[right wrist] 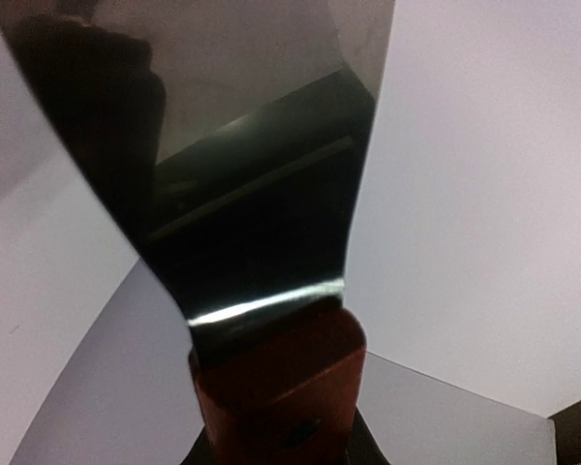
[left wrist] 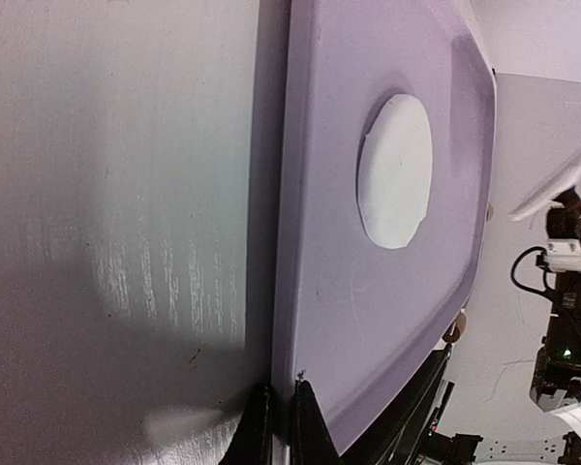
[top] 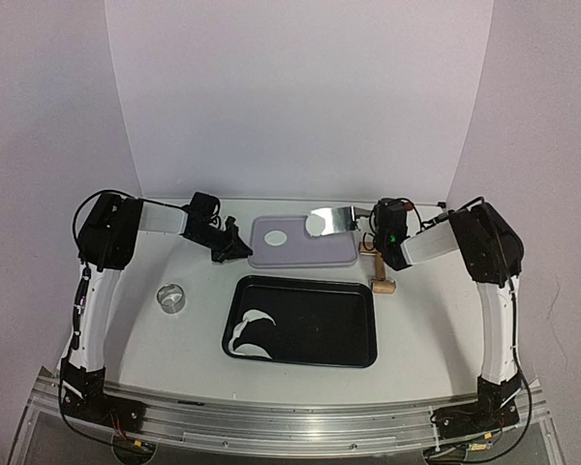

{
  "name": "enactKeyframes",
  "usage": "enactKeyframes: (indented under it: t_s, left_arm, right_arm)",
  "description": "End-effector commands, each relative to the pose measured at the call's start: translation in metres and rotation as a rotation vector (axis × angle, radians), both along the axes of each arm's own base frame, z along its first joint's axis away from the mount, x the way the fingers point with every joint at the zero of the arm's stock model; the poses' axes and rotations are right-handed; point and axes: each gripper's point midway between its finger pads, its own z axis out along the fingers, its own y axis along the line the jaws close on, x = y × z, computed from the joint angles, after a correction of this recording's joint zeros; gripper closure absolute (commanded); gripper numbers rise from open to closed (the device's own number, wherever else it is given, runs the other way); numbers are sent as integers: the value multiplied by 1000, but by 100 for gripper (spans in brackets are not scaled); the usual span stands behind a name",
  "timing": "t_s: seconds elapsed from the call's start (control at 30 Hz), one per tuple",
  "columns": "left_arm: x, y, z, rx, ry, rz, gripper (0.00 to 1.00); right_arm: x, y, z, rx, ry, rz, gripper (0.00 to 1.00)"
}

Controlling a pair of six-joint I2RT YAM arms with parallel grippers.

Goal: Roll out the dumpling wrappers from the dough

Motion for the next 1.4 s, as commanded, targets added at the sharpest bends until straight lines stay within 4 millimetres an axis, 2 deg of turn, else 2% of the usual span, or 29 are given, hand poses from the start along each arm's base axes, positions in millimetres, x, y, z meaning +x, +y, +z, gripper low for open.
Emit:
enactKeyframes:
  t_s: [0.0, 0.03, 0.17, 0.27, 0.33, 0.37, 0.4, 0.47, 0.53, 0.57, 0.6, 0.7, 0.77, 0.83, 0.87, 0.97, 1.07, 1.17, 1.27, 1.3, 1.37]
  left_arm:
    - [-11, 10, -29, 74, 89, -6, 100]
    - [-7, 9, -28, 79, 71, -14, 100]
    - [4, 5, -29, 96, 31, -30, 100]
    - [7, 4, -25, 111, -10, -50, 99]
    - [8, 4, -25, 116, -21, -57, 98]
    - [9, 3, -26, 118, -22, -59, 98]
    - [10, 3, -27, 121, -22, -59, 97]
    - [12, 3, -28, 126, -24, -59, 98]
    - [12, 4, -29, 128, -22, -61, 97]
    - [11, 4, -29, 130, -25, -64, 97]
    - [11, 4, -29, 133, -30, -65, 96]
    - [12, 5, -30, 139, -32, -62, 96]
    - [13, 4, -27, 134, -30, -60, 96]
    - [14, 4, -22, 128, -41, -58, 96]
    - [15, 4, -21, 129, -46, -58, 96]
    - [14, 4, -20, 136, -58, -67, 96]
    - [12, 5, -21, 134, -57, -73, 97]
    - [9, 5, -21, 129, -57, -77, 98]
    - [8, 4, -20, 121, -58, -82, 98]
    - [8, 4, -19, 119, -57, -82, 97]
    - [7, 4, -16, 115, -58, -79, 96]
  right_arm:
    - [6, 14, 7, -160, 17, 12, 100]
    - [11, 20, 21, -142, -16, 17, 100]
    - [17, 23, 39, -122, -40, 10, 100]
    - [20, 32, 65, -102, -96, 19, 100]
    - [18, 43, 67, -98, -116, 44, 100]
    - [15, 43, 49, -112, -86, 59, 100]
    - [11, 39, 21, -134, -34, 69, 100]
    - [-1, 15, -38, -192, 100, 50, 100]
    - [-9, 6, -56, -220, 142, 42, 100]
    - [-6, 8, -45, -214, 116, 47, 100]
    - [0, 12, -26, -195, 73, 49, 100]
    - [19, 16, 51, -126, -81, 35, 100]
    - [23, 17, 91, -98, -159, 28, 100]
    - [22, 16, 115, -90, -200, 26, 100]
    - [21, 16, 118, -87, -208, 25, 100]
    - [17, 9, 102, -96, -175, -12, 100]
    - [10, -8, 75, -83, -75, -98, 100]
    - [3, -23, 66, -70, -44, -166, 100]
    - [1, -25, 57, -56, -13, -191, 100]
    - [-2, -27, 48, -35, 25, -206, 100]
    - [-22, -30, 12, -36, 212, -225, 100]
